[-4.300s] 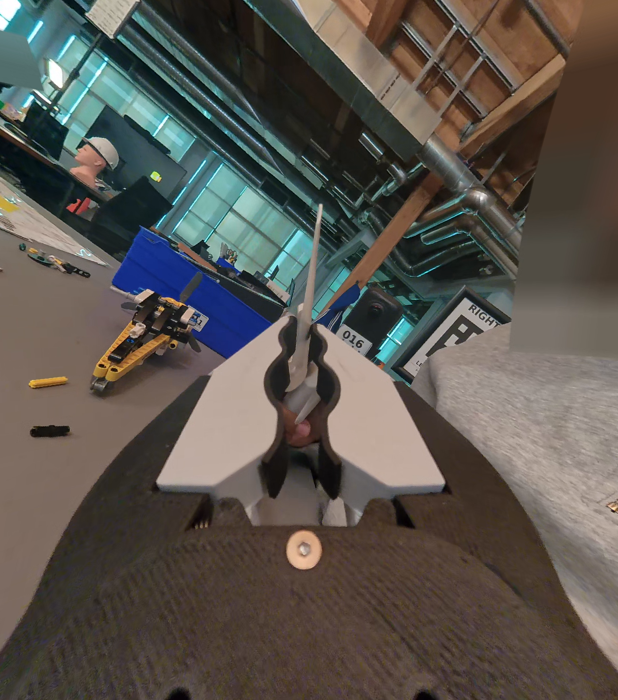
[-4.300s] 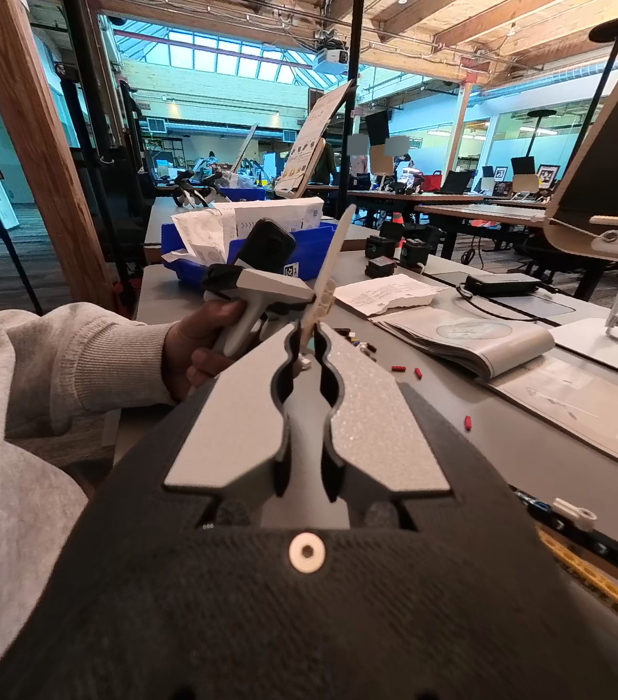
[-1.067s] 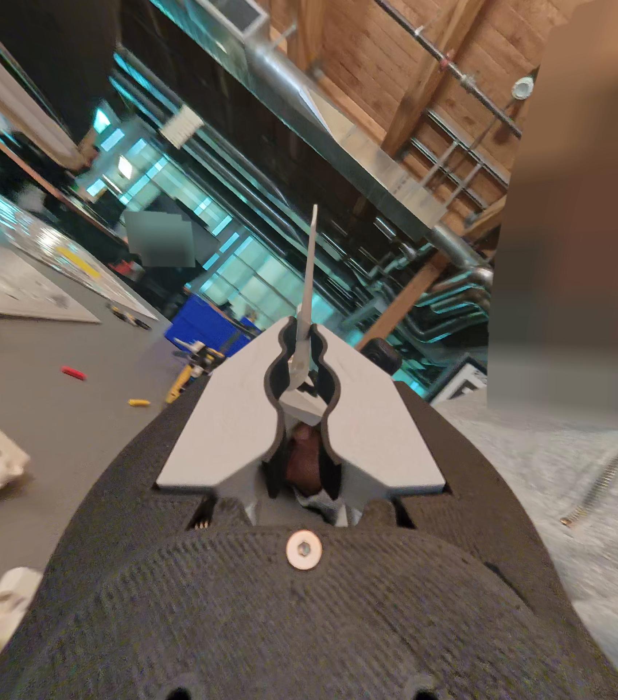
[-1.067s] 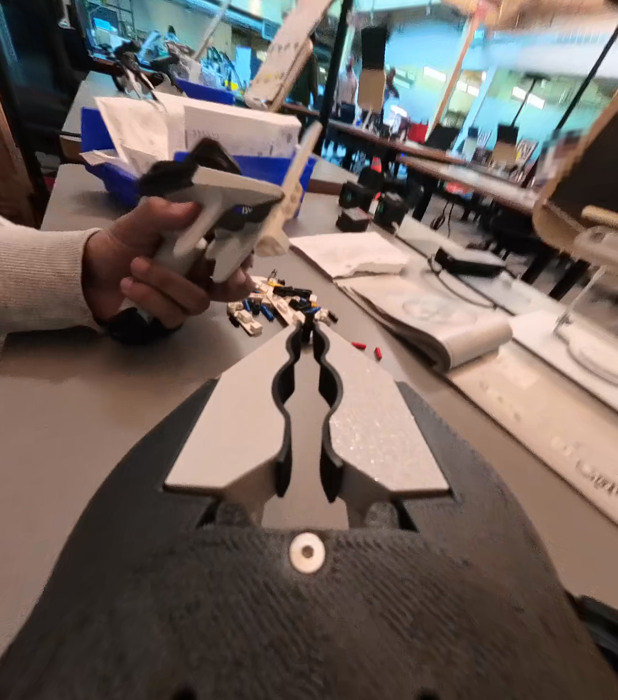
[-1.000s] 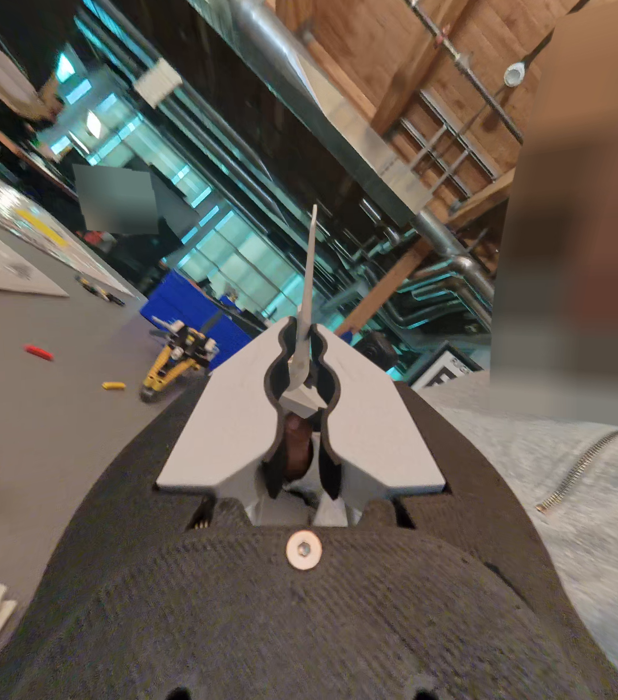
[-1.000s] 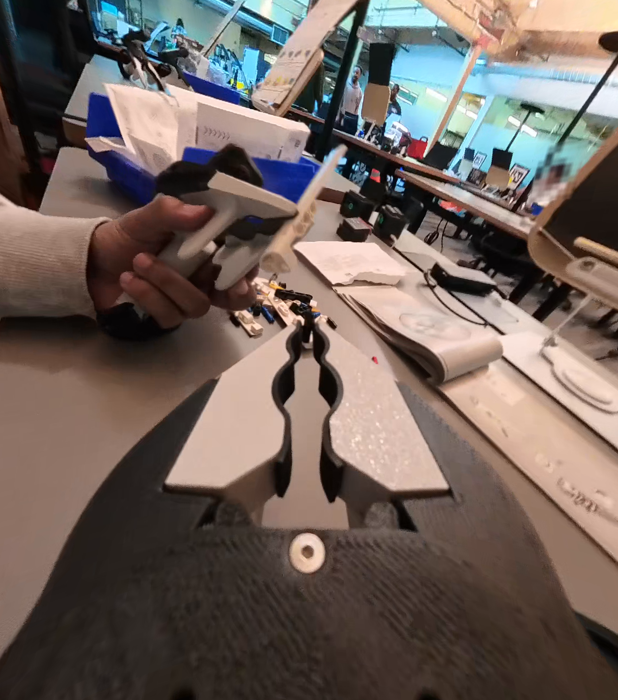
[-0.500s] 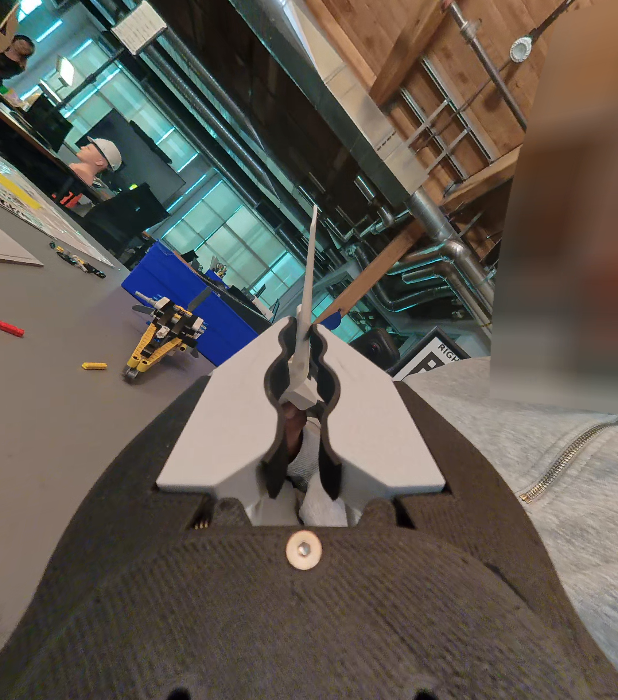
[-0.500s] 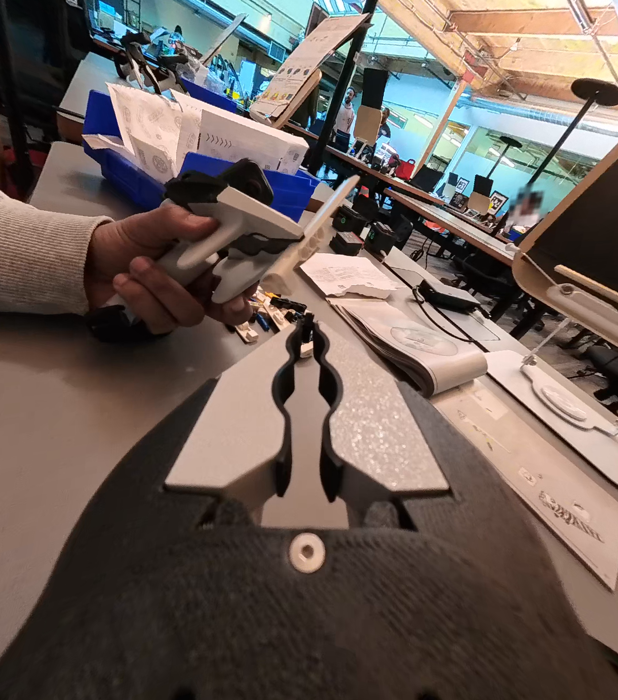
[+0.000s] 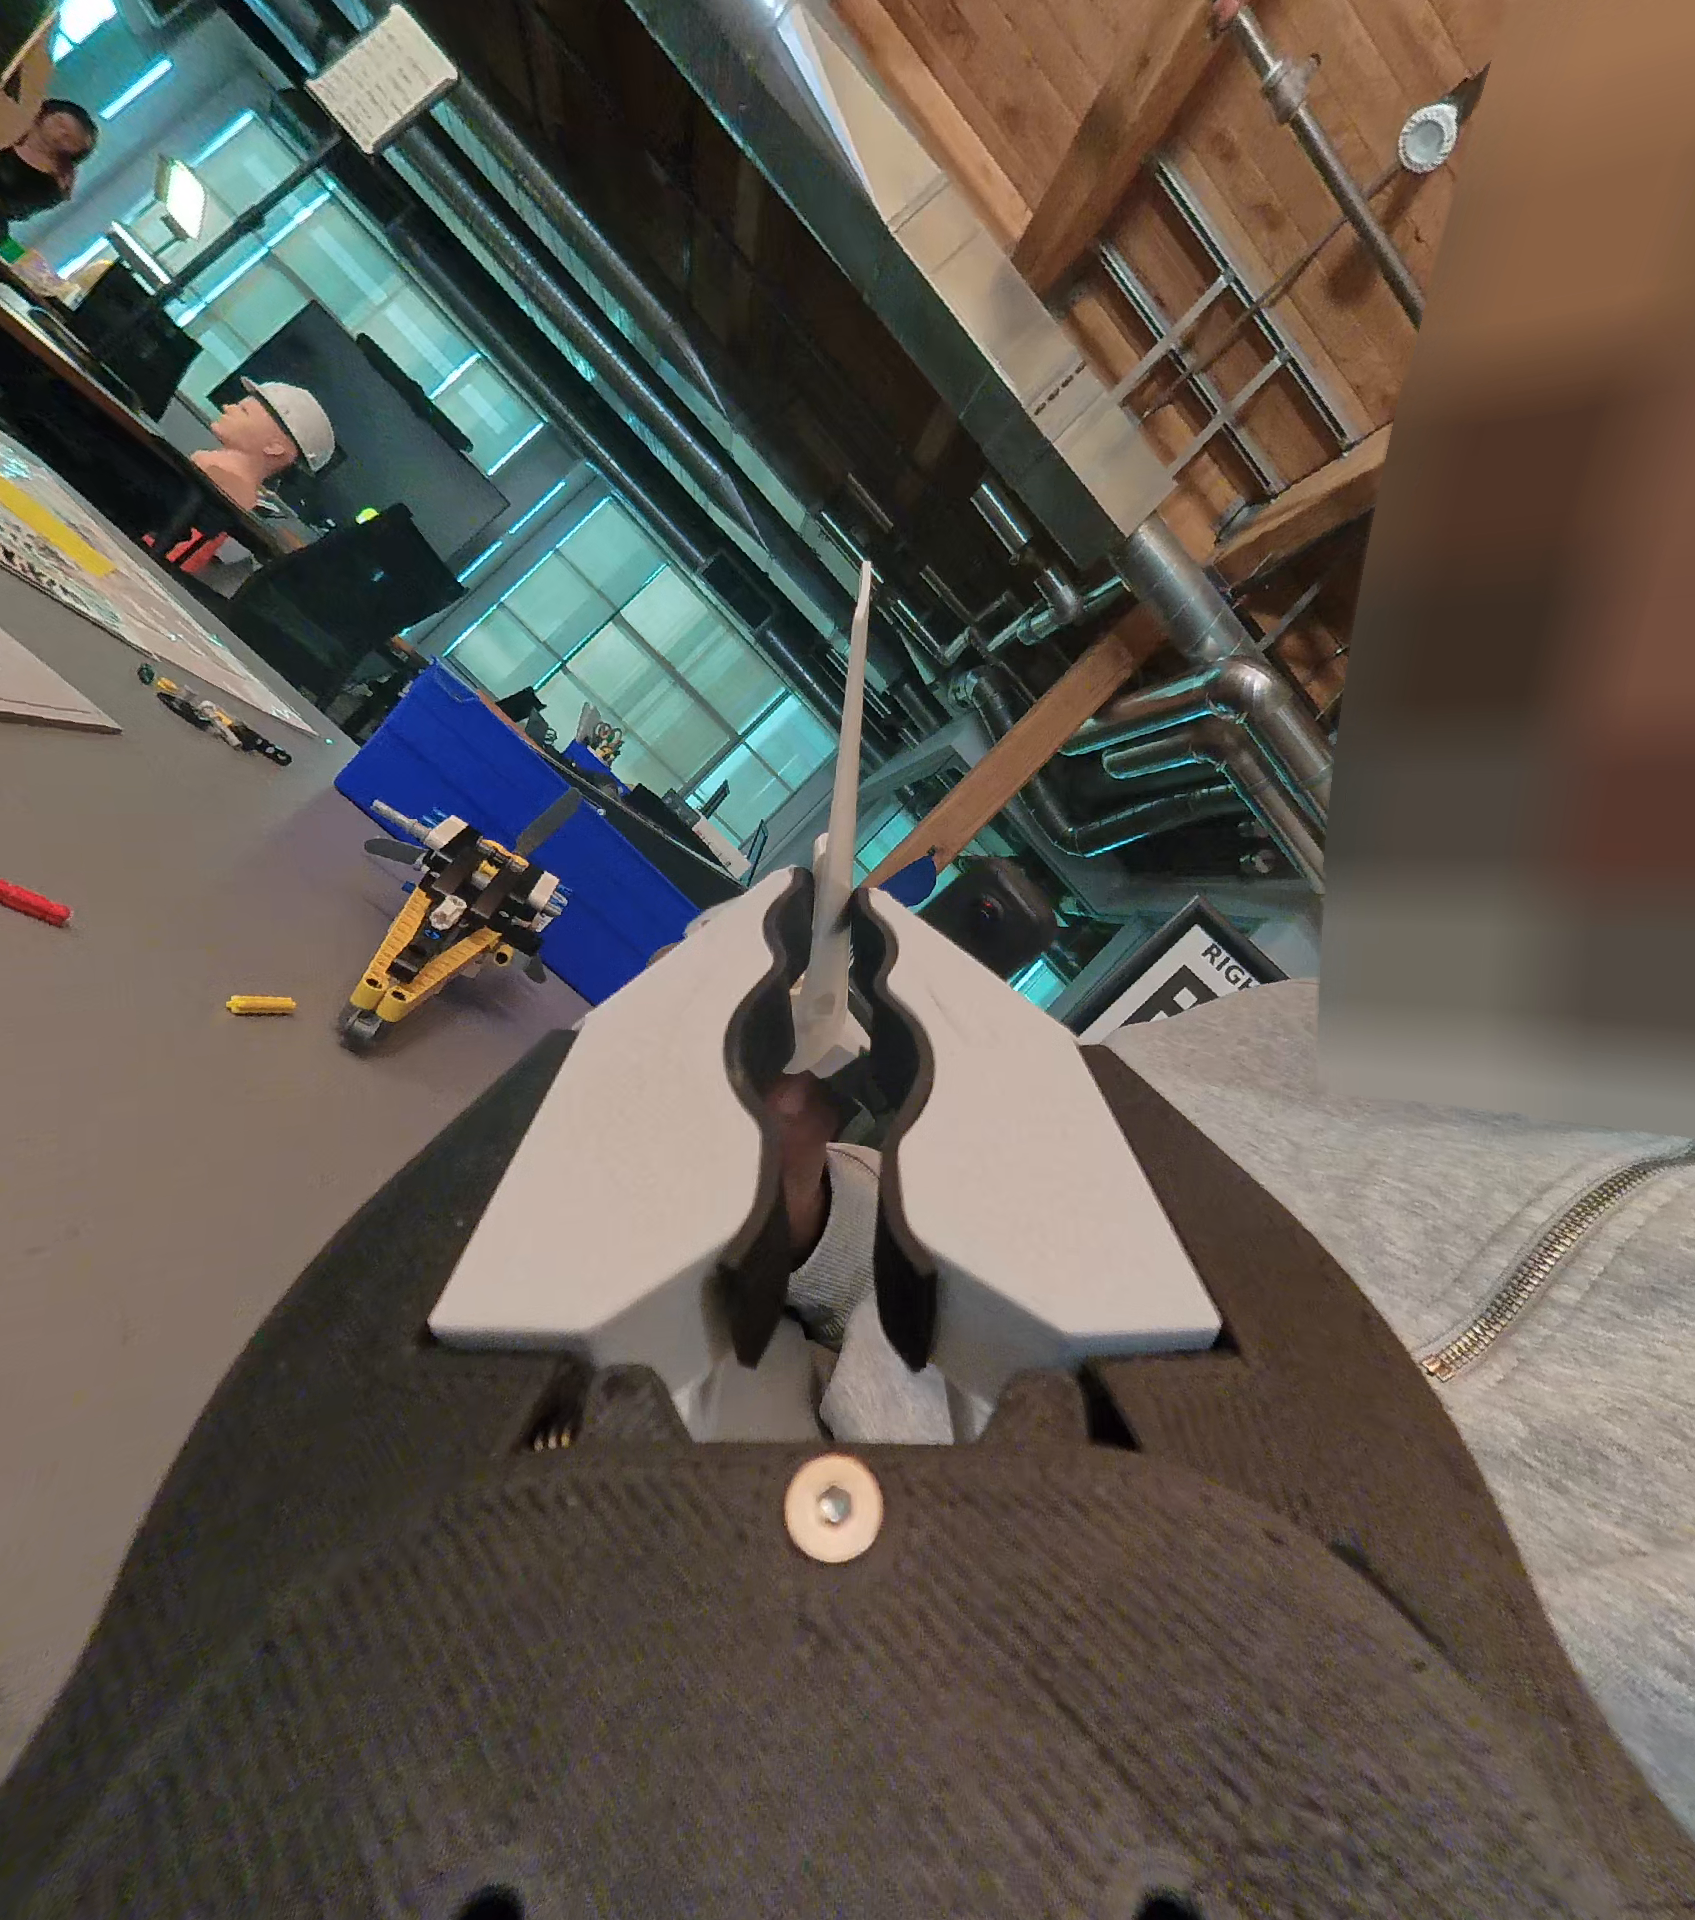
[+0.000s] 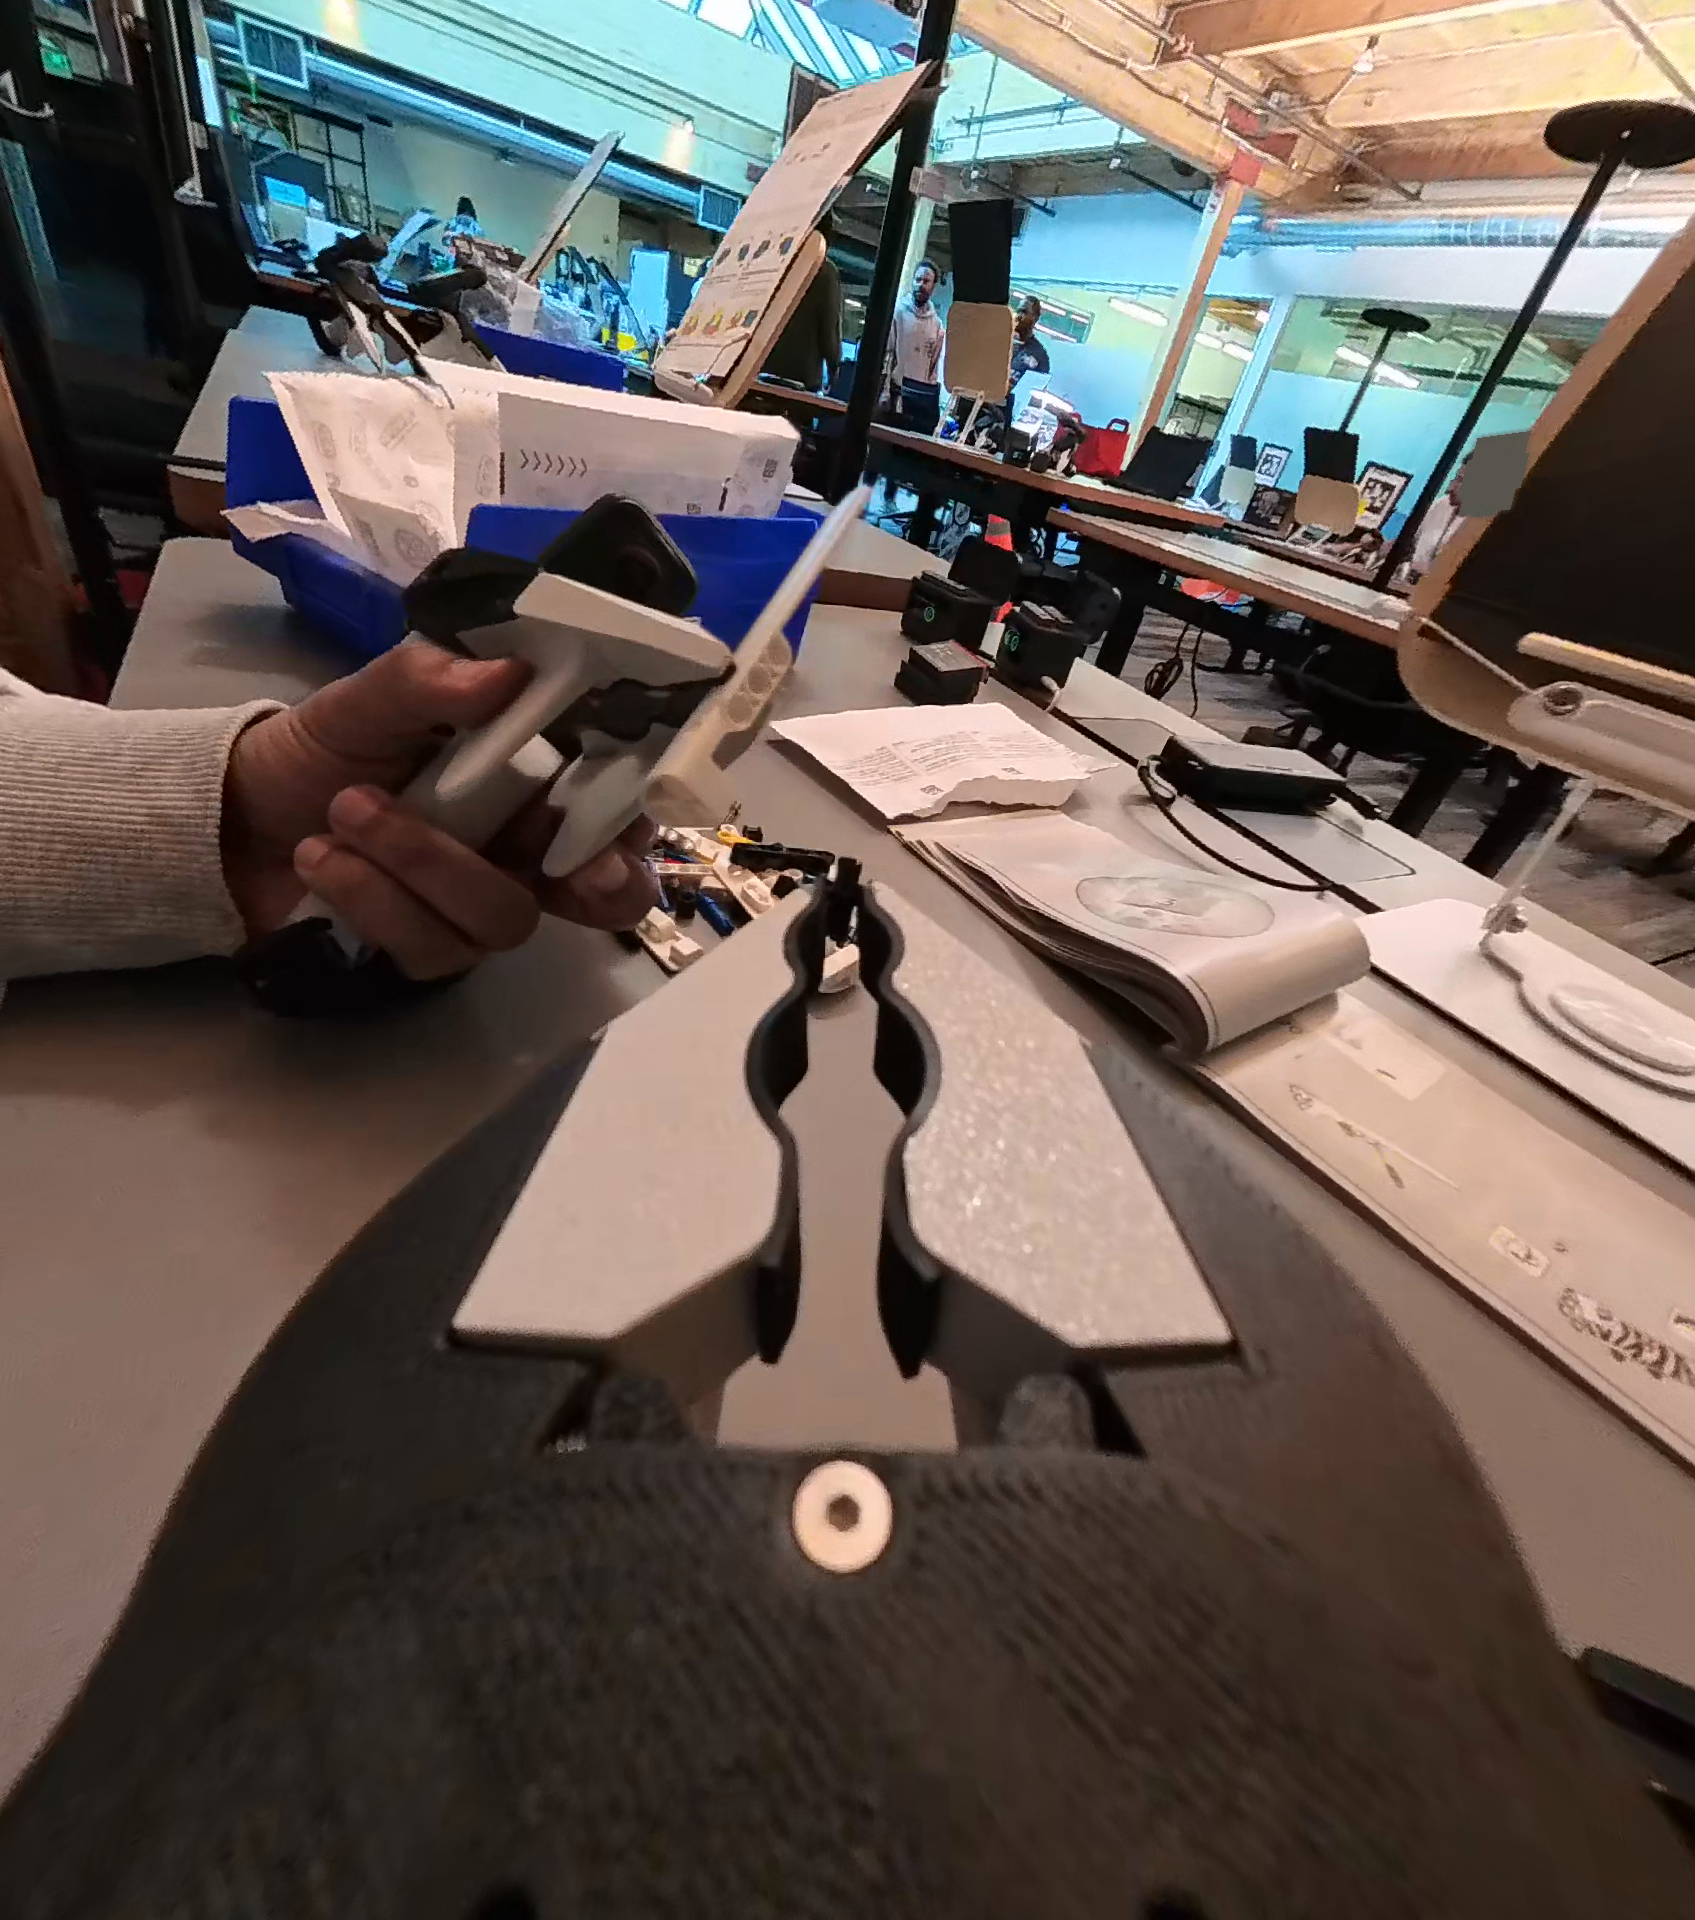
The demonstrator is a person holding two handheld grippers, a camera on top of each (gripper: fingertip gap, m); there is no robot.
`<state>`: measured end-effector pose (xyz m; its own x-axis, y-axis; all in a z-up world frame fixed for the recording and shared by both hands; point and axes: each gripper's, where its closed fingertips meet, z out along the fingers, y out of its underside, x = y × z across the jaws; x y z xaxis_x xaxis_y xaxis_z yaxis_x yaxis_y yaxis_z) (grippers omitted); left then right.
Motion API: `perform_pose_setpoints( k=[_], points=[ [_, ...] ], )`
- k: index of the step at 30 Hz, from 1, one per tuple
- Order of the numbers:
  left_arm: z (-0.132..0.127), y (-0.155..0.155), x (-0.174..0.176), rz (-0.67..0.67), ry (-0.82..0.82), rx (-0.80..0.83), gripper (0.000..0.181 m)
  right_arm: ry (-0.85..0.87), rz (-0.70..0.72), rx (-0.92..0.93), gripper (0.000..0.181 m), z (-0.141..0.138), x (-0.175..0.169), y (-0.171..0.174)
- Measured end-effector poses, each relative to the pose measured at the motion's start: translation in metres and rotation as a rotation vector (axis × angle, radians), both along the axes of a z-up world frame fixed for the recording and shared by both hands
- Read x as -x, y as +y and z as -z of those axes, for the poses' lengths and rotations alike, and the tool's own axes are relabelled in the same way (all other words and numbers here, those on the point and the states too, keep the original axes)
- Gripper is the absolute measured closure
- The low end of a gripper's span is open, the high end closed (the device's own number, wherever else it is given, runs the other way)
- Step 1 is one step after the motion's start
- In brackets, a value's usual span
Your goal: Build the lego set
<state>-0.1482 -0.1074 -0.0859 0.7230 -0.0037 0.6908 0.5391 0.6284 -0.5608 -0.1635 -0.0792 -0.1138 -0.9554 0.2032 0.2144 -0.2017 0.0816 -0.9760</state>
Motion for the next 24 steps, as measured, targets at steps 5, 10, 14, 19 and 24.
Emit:
perform_pose_setpoints(
  k=[5,10,14,19,24],
  points=[
    [0.0002,-0.0002,0.0000,0.000,-0.001,-0.002,0.178,-0.034,0.001,0.016,0.178,-0.0013,0.0029,0.0015],
    [-0.0007,-0.0039,0.0012,-0.039,0.015,0.009,0.178,-0.054,-0.001,0.023,0.178,-0.0016,0.0042,0.0022],
    [-0.0004,-0.0031,0.0009,-0.033,0.014,0.010,0.178,-0.063,-0.003,0.022,0.178,-0.0010,0.0046,0.0020],
    [-0.0004,-0.0027,0.0007,-0.027,0.011,0.006,0.178,-0.068,-0.005,0.022,0.178,-0.0008,0.0047,0.0019],
    [-0.0003,-0.0024,0.0006,-0.024,0.009,0.004,0.178,-0.088,-0.027,0.014,0.178,0.0006,0.0027,0.0009]
  ],
)
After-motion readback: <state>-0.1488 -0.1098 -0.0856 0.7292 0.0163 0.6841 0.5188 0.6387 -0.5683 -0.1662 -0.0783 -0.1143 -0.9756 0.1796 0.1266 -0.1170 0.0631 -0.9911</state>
